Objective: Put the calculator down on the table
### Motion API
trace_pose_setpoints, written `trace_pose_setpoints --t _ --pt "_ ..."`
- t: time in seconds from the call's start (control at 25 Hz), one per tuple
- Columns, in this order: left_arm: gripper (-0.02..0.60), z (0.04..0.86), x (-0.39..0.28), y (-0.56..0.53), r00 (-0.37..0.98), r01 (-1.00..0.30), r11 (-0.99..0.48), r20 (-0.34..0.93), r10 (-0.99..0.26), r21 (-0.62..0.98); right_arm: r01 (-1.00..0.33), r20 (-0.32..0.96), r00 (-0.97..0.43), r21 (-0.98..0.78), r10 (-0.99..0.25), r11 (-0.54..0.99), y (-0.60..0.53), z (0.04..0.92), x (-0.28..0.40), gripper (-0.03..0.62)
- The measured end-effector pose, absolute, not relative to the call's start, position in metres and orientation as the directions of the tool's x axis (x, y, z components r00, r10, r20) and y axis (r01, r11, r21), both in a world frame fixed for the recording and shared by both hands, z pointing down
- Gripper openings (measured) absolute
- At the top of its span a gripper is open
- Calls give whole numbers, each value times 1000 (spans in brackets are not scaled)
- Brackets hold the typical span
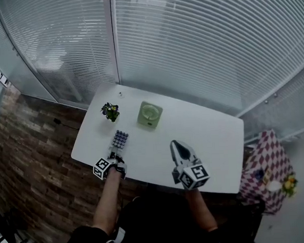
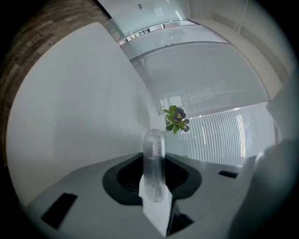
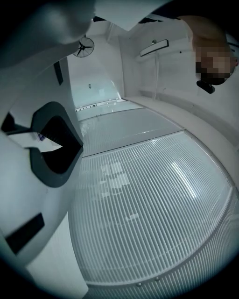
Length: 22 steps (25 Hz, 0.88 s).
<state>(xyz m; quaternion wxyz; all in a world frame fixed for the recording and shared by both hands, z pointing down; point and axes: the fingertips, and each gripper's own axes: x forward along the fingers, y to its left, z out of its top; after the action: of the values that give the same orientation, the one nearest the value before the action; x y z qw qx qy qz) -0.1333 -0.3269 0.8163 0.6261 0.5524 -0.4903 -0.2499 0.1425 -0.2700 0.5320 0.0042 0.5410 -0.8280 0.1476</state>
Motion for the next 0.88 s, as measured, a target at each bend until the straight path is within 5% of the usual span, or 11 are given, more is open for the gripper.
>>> trace_pose_setpoints --t 0.88 --pt "100 843 -133 -336 385 -191 344 393 -835 919 -906 209 -404 -223 -891 359 -267 550 147 5"
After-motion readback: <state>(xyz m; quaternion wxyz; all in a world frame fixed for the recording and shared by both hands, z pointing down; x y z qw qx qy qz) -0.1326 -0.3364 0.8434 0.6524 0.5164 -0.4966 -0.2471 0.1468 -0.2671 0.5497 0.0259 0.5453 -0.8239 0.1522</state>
